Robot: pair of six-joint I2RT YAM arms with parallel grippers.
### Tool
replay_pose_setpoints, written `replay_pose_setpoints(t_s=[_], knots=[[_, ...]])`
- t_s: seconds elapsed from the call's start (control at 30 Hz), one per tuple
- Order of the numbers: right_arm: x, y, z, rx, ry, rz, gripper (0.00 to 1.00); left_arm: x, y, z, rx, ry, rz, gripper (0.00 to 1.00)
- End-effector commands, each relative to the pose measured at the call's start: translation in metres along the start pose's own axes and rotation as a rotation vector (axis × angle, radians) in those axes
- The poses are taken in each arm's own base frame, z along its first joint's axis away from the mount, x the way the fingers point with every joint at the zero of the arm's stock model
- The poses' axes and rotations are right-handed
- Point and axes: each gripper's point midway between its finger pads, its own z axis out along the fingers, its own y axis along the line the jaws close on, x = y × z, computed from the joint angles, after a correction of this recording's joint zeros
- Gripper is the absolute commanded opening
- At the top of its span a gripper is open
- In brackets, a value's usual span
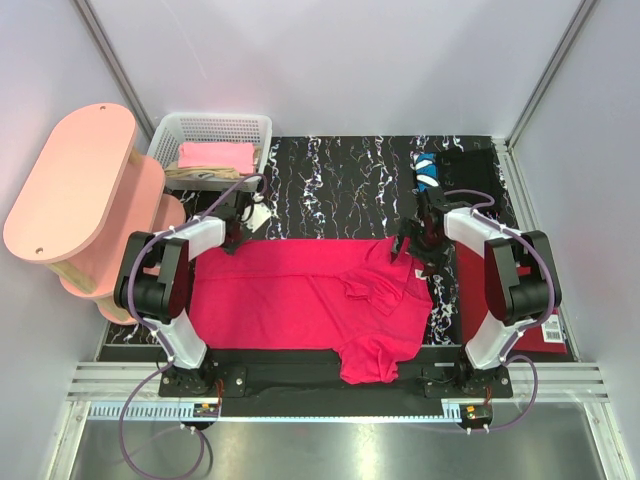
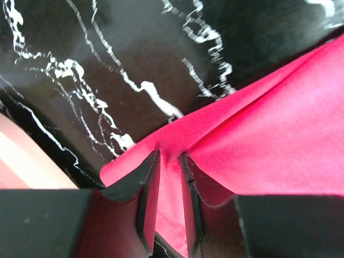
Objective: Fold and stack the t-shirts
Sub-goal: Fold the flattened tshirt in 1/3 of the way
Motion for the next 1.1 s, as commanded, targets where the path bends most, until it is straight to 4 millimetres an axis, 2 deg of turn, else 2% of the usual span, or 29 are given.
replay_pose_setpoints(t_s=[0.0,0.1,0.2,0.4,0.5,0.57,0.67,0.8,0.9,1.07], knots=[[0.005,-0.029,0.010,0.112,0.021,0.010,1.00,0.007,0.001,0.001,-0.003,0.016,0.002,0.26],[0.002,-0.037,0.007,0.130,0.016,0.019,1.00,0.007,0.003,0.000,-0.009,0.013,0.002,0.26],[-0.008,-0.034,-0.006,0.124,-0.025,0.010,1.00,0.002,0.001,-0.002,0.008,-0.003,-0.011,0.26],[-0.037,0.007,-0.056,-0.030,-0.130,0.000,1.00,-0.010,-0.003,-0.009,0.032,-0.023,-0.024,0.26],[-0.041,0.014,-0.074,-0.060,-0.156,-0.011,1.00,-0.010,-0.003,-0.012,0.026,-0.026,-0.017,0.26],[-0.037,0.029,-0.082,-0.136,-0.154,-0.018,1.00,-0.010,-0.003,-0.013,0.026,-0.029,-0.016,0.26],[-0.020,0.051,-0.077,-0.225,-0.106,-0.032,1.00,-0.010,-0.003,-0.013,0.028,-0.031,-0.019,0.26],[0.004,0.061,-0.049,-0.262,-0.006,-0.044,1.00,-0.010,-0.005,-0.013,0.035,-0.028,-0.023,0.26],[0.015,0.071,-0.038,-0.294,0.044,-0.065,1.00,-0.011,-0.004,-0.014,0.032,-0.032,-0.024,0.26],[0.014,0.078,-0.029,-0.306,0.049,-0.066,1.00,-0.011,-0.004,-0.013,0.031,-0.029,-0.024,0.26]])
